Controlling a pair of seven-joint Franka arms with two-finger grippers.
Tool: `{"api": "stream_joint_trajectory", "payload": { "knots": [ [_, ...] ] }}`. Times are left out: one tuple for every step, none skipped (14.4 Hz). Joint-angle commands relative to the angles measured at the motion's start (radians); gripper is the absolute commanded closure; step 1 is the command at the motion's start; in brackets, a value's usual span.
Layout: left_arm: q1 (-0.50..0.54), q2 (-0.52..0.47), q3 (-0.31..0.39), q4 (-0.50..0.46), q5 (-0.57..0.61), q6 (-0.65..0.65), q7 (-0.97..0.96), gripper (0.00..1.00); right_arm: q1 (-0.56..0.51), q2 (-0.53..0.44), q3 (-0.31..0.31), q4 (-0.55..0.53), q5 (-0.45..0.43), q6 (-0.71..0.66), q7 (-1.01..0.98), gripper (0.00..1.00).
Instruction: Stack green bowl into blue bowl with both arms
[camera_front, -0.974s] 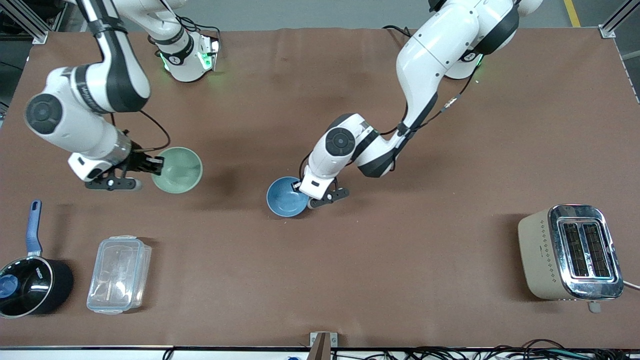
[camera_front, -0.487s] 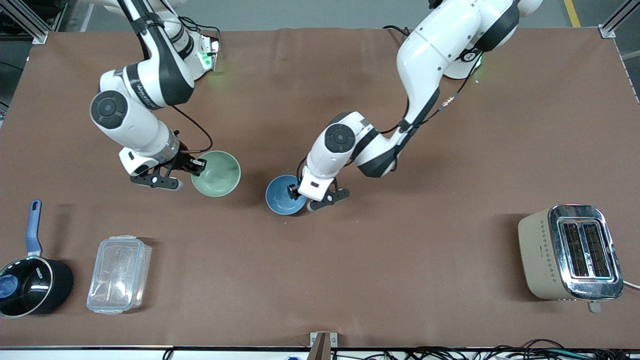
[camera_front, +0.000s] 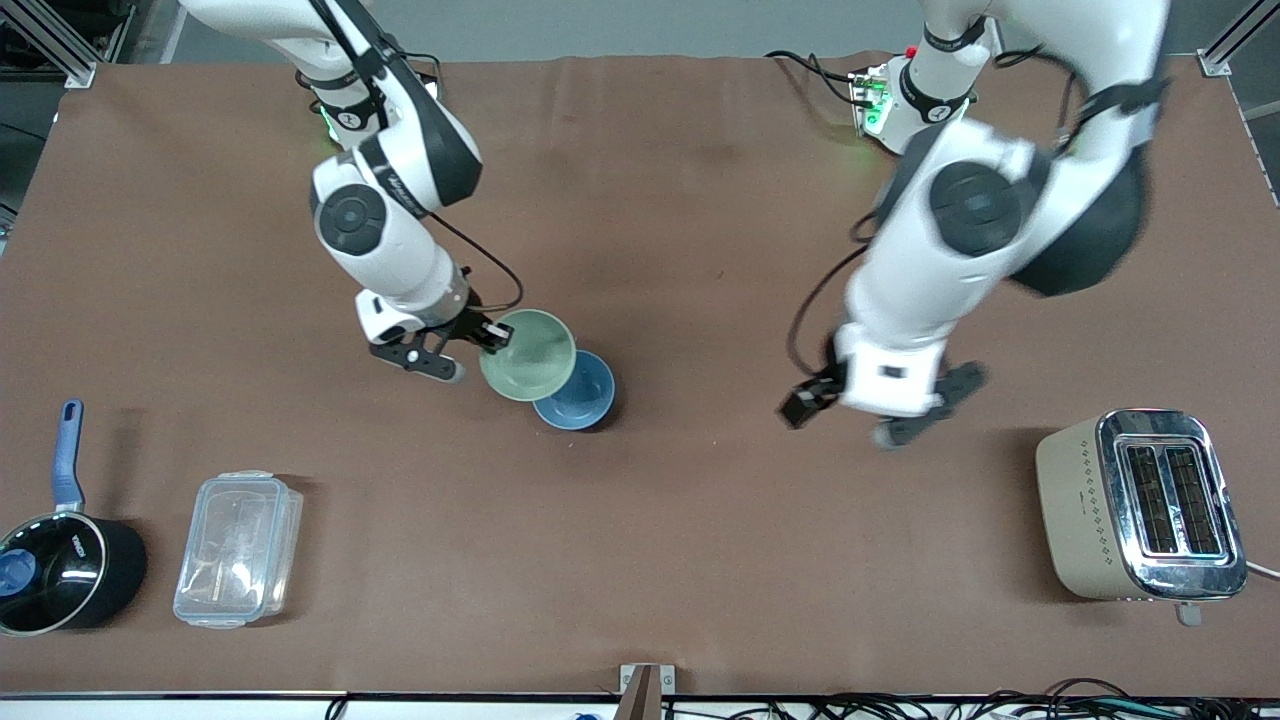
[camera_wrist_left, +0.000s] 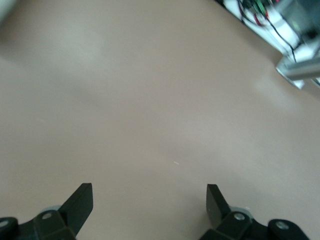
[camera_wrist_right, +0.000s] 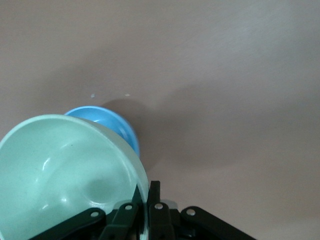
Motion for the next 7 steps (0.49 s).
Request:
{"api": "stream_joint_trajectory", "payload": {
  "knots": [
    [0.092,-0.081,-0.005,-0.050,0.020,-0.063,0.191,0.00,0.020,0.081,0.004,0.045,-0.033,0.053,0.086,1.00],
    [0.115,-0.095,-0.005,-0.050,0.020,-0.077,0.257,0.00,0.026,0.095,0.004,0.048,-0.053,0.058,0.104,1.00],
    [0.132,-0.107,-0.004,-0.050,0.021,-0.079,0.311,0.00,0.026,0.112,0.004,0.054,-0.074,0.072,0.121,0.99],
    [0.161,-0.127,-0.005,-0.053,0.021,-0.097,0.364,0.00,0.031,0.123,0.004,0.053,-0.088,0.105,0.150,0.99],
    [0.183,-0.139,-0.005,-0.052,0.021,-0.152,0.435,0.00,0.043,0.138,0.004,0.054,-0.102,0.116,0.181,0.99],
    [0.201,-0.158,-0.005,-0.050,0.020,-0.192,0.516,0.00,0.045,0.152,0.004,0.057,-0.122,0.121,0.193,0.99],
    [0.222,-0.176,-0.005,-0.053,0.017,-0.218,0.591,0.00,0.046,0.161,0.004,0.056,-0.137,0.135,0.199,0.98]
  ]
}}
